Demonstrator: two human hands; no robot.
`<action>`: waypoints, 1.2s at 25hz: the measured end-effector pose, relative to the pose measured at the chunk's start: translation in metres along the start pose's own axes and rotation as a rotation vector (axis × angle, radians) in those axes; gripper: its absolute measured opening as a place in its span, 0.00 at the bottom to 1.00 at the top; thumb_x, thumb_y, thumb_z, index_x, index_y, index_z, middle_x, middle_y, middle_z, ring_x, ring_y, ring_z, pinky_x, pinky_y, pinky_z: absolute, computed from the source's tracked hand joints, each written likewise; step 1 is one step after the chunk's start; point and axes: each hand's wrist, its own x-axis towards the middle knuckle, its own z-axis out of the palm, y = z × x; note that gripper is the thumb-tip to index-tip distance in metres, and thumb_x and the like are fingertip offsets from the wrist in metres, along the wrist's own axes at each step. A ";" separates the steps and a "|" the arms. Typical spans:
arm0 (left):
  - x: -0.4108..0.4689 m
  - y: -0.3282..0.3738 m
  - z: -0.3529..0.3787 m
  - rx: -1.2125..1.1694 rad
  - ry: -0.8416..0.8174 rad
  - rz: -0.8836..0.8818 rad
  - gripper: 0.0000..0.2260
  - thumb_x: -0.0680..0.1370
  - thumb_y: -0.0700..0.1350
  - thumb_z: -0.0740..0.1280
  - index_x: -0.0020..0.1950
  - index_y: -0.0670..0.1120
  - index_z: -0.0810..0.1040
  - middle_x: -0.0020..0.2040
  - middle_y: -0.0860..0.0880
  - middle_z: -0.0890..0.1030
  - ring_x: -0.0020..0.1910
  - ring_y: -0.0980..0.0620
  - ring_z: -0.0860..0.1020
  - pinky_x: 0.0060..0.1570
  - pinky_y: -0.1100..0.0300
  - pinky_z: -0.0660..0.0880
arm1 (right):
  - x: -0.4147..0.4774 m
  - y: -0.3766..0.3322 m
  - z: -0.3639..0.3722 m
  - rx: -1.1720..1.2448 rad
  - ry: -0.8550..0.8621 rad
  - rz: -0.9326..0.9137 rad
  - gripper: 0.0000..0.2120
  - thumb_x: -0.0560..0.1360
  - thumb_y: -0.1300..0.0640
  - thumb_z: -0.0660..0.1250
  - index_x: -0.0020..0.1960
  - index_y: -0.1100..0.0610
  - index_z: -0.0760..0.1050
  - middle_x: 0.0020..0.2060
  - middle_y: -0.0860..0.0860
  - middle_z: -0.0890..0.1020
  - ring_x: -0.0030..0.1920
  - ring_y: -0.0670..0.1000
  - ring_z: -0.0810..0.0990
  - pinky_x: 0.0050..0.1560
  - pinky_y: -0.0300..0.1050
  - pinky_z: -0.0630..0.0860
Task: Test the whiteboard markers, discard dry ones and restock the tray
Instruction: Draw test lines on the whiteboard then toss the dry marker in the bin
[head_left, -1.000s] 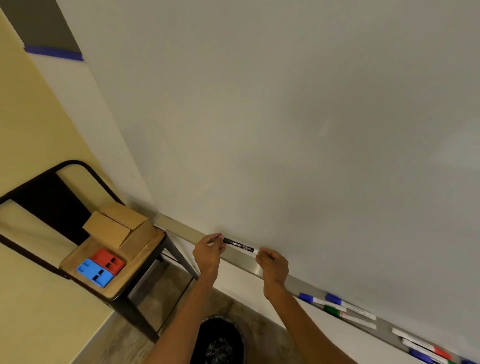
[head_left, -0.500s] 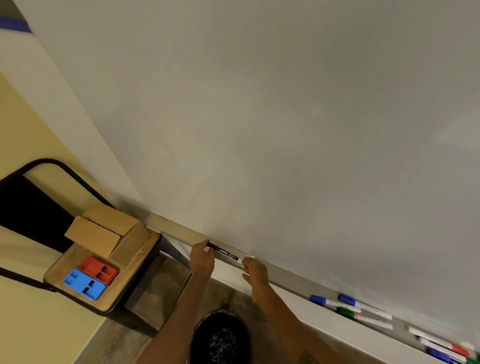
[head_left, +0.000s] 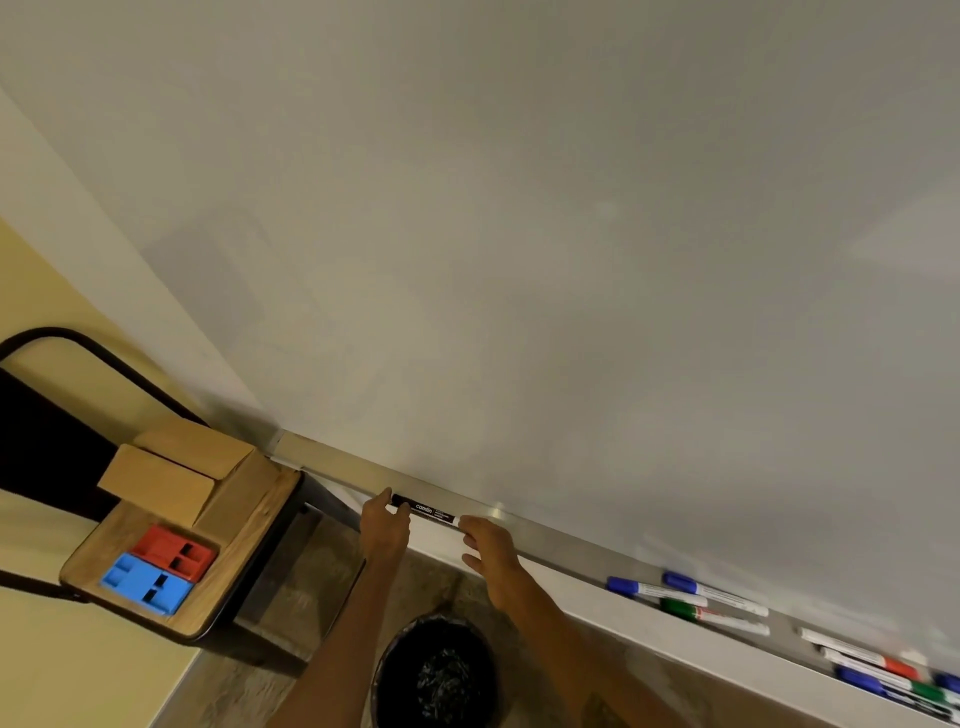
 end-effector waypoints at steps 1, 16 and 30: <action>-0.003 0.001 -0.001 -0.005 0.020 0.015 0.19 0.80 0.42 0.68 0.70 0.42 0.73 0.65 0.39 0.77 0.56 0.41 0.81 0.51 0.52 0.81 | -0.001 0.000 -0.002 -0.003 -0.005 -0.011 0.07 0.78 0.55 0.68 0.56 0.55 0.75 0.59 0.55 0.77 0.63 0.55 0.75 0.61 0.48 0.76; -0.152 0.044 0.131 0.103 -0.059 0.363 0.10 0.81 0.41 0.65 0.59 0.43 0.83 0.58 0.45 0.83 0.58 0.44 0.80 0.61 0.54 0.73 | -0.050 0.002 -0.171 -0.127 0.301 -0.395 0.12 0.79 0.60 0.65 0.61 0.59 0.80 0.59 0.56 0.82 0.55 0.52 0.79 0.67 0.49 0.74; -0.271 0.057 0.258 0.090 -0.370 0.172 0.10 0.80 0.41 0.63 0.60 0.44 0.79 0.53 0.44 0.83 0.46 0.44 0.84 0.40 0.55 0.84 | -0.092 0.046 -0.348 -0.313 0.744 -0.347 0.12 0.81 0.58 0.61 0.50 0.60 0.82 0.48 0.57 0.84 0.47 0.53 0.81 0.55 0.49 0.79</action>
